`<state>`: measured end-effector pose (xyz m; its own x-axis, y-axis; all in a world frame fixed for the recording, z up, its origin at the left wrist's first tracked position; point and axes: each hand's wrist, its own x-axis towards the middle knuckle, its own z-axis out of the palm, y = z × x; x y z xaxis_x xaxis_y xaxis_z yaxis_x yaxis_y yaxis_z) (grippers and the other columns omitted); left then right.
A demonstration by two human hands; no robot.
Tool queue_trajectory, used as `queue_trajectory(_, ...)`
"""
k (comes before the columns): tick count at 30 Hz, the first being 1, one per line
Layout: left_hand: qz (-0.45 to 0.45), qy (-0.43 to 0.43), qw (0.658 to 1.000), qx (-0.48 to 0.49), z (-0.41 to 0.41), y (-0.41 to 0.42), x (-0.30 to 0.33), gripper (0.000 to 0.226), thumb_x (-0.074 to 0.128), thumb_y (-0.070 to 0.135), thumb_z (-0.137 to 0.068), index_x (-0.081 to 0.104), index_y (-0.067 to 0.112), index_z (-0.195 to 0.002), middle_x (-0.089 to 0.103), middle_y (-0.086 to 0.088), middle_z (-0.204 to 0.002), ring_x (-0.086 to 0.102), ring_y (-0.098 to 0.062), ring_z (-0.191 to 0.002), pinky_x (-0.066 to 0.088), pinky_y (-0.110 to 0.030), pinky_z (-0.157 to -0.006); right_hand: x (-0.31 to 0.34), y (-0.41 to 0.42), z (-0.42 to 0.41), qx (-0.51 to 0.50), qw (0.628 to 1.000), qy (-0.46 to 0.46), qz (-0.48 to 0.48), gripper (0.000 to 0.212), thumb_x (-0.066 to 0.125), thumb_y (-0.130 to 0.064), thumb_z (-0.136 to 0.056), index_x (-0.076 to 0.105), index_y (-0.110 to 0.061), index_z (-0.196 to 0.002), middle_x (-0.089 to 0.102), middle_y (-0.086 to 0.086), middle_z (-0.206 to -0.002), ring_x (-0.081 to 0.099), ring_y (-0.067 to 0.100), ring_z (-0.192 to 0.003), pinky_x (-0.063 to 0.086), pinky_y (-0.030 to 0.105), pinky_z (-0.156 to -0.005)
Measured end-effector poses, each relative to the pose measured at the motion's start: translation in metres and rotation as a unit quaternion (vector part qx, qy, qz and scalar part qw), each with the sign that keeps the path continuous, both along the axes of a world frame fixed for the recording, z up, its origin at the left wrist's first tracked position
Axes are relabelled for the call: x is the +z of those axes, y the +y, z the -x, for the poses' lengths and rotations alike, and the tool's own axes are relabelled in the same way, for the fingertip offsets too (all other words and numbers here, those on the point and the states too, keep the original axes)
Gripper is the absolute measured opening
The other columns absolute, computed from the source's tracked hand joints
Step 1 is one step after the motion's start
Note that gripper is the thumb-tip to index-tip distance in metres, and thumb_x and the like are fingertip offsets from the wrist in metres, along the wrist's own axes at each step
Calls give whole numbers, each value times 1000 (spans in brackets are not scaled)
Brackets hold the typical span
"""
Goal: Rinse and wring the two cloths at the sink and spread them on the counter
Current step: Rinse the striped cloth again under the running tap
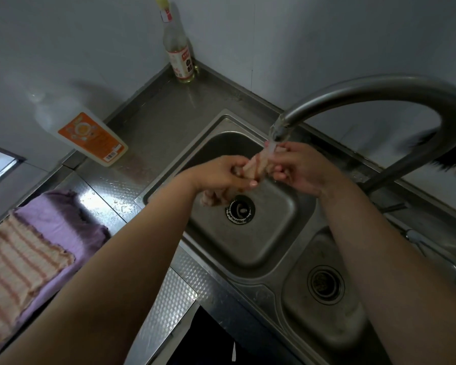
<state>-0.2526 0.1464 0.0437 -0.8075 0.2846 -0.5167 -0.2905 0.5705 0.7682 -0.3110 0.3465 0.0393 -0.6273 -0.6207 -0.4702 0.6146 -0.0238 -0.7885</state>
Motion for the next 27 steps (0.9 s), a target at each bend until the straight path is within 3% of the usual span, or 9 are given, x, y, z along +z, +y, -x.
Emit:
queue_trajectory(3, -13, 23, 996, 83, -4, -5, -11, 21, 54, 31, -96, 66, 14, -100, 68, -11, -104, 65, -24, -100, 49, -43, -96, 2, 1, 4, 31, 959, 166, -230, 17, 48, -20, -99, 62, -13, -92, 51, -1, -65, 45, 10, -56, 38, 21, -48)
queue_trajectory(5, -151, -21, 972, 178, -8, -5, -15, 24, 50, 30, -98, 68, 15, -96, 72, -8, -94, 68, -22, -92, 51, -39, -88, -4, 0, 5, 19, 920, 229, -318, 24, 48, -33, -99, 62, -16, -90, 56, -1, -71, 50, 12, -64, 41, 25, -55)
queue_trajectory(8, -299, -64, 905, 297, -11, 11, -25, 32, 48, 28, -98, 66, 4, -109, 71, -14, -99, 68, -25, -95, 54, -38, -85, -7, -6, 2, -99, 948, 160, -258, 19, 56, -34, -95, 64, -17, -94, 62, -1, -80, 53, 10, -66, 40, 24, -55)
queue_trajectory(11, -310, -89, 844, 428, -6, 34, -27, 31, 49, 22, -99, 62, 1, -118, 69, -21, -106, 68, -31, -97, 55, -43, -87, -3, -19, -9, -190, 959, 132, -163, 15, 60, -20, -91, 63, -5, -94, 62, 3, -73, 54, 12, -60, 42, 24, -55)
queue_trajectory(16, -279, -144, 788, 530, 6, 69, -7, 42, 46, 27, -99, 62, 9, -64, 56, -5, -53, 55, -17, -51, 45, -25, -55, -6, -57, -50, -102, 880, 367, -285, 38, 53, -37, -95, 48, -22, -62, 52, -4, -53, 52, 5, -52, 41, 21, -52)
queue_trajectory(20, -253, -95, 794, 544, 10, 93, -6, 29, 48, 26, -99, 55, 15, -73, 55, -1, -63, 53, -12, -57, 47, -23, -54, -7, -49, -15, -118, 861, 292, -400, 38, 42, -26, -100, 46, -21, -62, 49, -2, -62, 56, 24, -70, 37, 30, -60)
queue_trajectory(23, -235, -73, 790, 562, 15, 84, -11, 20, 46, 26, -100, 61, 16, -91, 64, -4, -88, 52, -9, -62, 48, -16, -46, -6, -58, -25, -136, 895, 246, -347, 36, 43, -28, -98, 49, -21, -63, 54, 0, -65, 59, 24, -72, 45, 32, -65)
queue_trajectory(25, -228, -61, 805, 544, 21, 75, -9, 25, 46, 23, -100, 62, 8, -111, 65, -11, -101, 57, -11, -68, 53, -19, -60, -6, -67, -41, -122, 891, 273, -340, 37, 42, -34, -100, 53, -21, -68, 58, 2, -67, 60, 16, -65, 45, 27, -59)
queue_trajectory(27, -236, -71, 806, 538, 21, 78, -7, 23, 46, 22, -100, 62, 12, -87, 62, -6, -76, 56, -17, -66, 50, -31, -72, 1, -64, -33, -131, 882, 283, -353, 38, 42, -31, -101, 52, -15, -68, 55, 0, -65, 56, 17, -61, 39, 23, -55)
